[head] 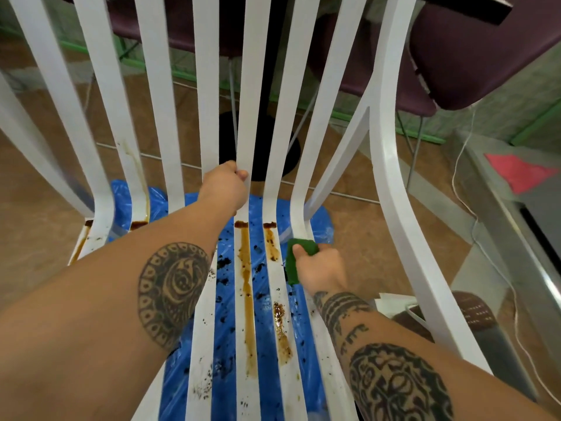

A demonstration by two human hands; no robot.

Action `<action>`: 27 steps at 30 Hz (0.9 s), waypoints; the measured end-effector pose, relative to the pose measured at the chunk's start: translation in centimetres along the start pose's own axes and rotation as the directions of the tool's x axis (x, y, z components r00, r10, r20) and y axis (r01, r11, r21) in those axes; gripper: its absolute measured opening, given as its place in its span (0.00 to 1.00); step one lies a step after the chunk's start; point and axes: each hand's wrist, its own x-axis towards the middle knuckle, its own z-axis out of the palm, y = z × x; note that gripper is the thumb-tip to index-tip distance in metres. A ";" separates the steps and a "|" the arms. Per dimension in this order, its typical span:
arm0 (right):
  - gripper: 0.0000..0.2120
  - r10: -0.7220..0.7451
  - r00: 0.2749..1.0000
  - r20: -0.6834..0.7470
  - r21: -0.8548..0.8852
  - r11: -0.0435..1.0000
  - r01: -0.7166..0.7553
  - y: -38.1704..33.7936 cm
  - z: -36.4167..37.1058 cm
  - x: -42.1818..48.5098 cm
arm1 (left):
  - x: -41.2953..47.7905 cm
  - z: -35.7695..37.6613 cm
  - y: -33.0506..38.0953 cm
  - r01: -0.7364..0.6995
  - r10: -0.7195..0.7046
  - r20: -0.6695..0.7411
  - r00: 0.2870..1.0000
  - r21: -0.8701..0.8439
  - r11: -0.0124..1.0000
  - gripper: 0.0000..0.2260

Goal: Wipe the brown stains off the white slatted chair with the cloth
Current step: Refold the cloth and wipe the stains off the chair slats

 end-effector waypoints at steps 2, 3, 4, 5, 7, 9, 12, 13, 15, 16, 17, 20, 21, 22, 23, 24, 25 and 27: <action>0.16 -0.089 0.996 0.005 -0.142 0.986 0.089 -1.1 0.6 0.2 | -0.2 -0.1 -0.1 0.008 -0.008 0.006 1.000 -0.011 1.000 0.07; 0.15 -0.119 0.993 0.000 -0.188 0.975 0.117 -1.7 0.8 0.5 | -0.2 -0.1 -0.1 0.005 -0.005 0.007 1.000 -0.007 1.000 0.07; 0.13 -0.140 0.990 -0.004 -0.220 0.966 0.136 -2.3 0.8 1.0 | -0.2 -0.2 -0.1 0.000 0.000 0.007 1.000 -0.006 1.000 0.07; 0.12 -0.151 0.989 -0.002 -0.247 0.958 0.146 -2.9 0.8 1.4 | -0.2 -0.2 -0.1 -0.003 0.003 0.006 1.000 -0.009 1.000 0.07; 0.11 -0.199 0.980 0.022 -0.331 0.923 0.195 -3.8 1.1 2.2 | -0.3 -0.2 -0.2 0.000 0.000 0.000 1.000 -0.018 1.000 0.07; 0.11 -0.249 0.968 0.032 -0.424 0.874 0.239 -4.1 1.6 2.8 | -0.2 -0.2 -0.3 -0.007 0.007 -0.006 1.000 -0.003 1.000 0.07; 0.10 -0.284 0.956 0.074 -0.450 0.846 0.286 -4.4 2.1 3.6 | -0.1 0.0 -0.2 -0.024 0.024 -0.017 1.000 0.023 0.999 0.06; 0.09 -0.296 0.951 0.090 -0.430 0.850 0.305 -4.7 1.9 3.9 | -0.1 -0.1 -0.1 -0.044 0.046 -0.028 0.999 0.070 0.997 0.06; 0.12 -0.315 0.942 0.112 -0.399 0.854 0.333 -5.6 1.0 4.6 | 0.0 0.0 -0.1 -0.070 0.075 -0.043 0.996 0.117 0.991 0.06; 0.15 -0.326 0.939 0.110 -0.384 0.857 0.343 -6.2 0.6 4.8 | 0.0 0.0 -0.1 -0.078 0.084 -0.045 0.995 0.121 0.990 0.07; 0.18 -0.333 0.937 0.106 -0.367 0.862 0.349 -6.6 0.1 5.0 | -0.1 0.0 -0.1 -0.082 0.088 -0.044 0.995 0.121 0.989 0.06; 0.21 -0.332 0.940 0.078 -0.332 0.881 0.338 -7.6 -0.6 5.3 | -0.1 0.1 0.2 -0.028 0.029 -0.023 0.999 0.053 0.998 0.06; 0.21 -0.325 0.943 0.069 -0.327 0.886 0.329 -7.7 -0.4 5.3 | 0.0 0.1 0.3 -0.006 0.007 -0.012 1.000 0.019 1.000 0.06; 0.22 -0.310 0.948 0.066 -0.316 0.895 0.315 -7.6 -0.2 5.2 | 0.1 0.1 0.3 0.012 -0.012 0.000 1.000 -0.009 1.000 0.07; 0.22 -0.288 0.955 0.065 -0.299 0.908 0.294 -7.3 0.1 5.2 | 0.1 0.1 0.3 0.025 -0.025 0.009 1.000 -0.024 0.999 0.08; 0.23 -0.256 0.965 0.065 -0.281 0.923 0.264 -6.9 0.2 5.0 | 0.1 0.1 0.3 0.026 -0.025 0.018 1.000 -0.018 1.000 0.08; 0.22 -0.219 0.973 0.070 -0.257 0.939 0.230 -6.3 0.3 4.9 | 0.3 0.2 0.2 0.010 -0.010 0.019 1.000 0.005 1.000 0.08; 0.20 -0.149 0.986 0.074 -0.195 0.967 0.161 -5.0 0.4 4.3 | 0.2 0.3 -0.1 -0.012 0.013 -0.003 1.000 0.036 0.999 0.07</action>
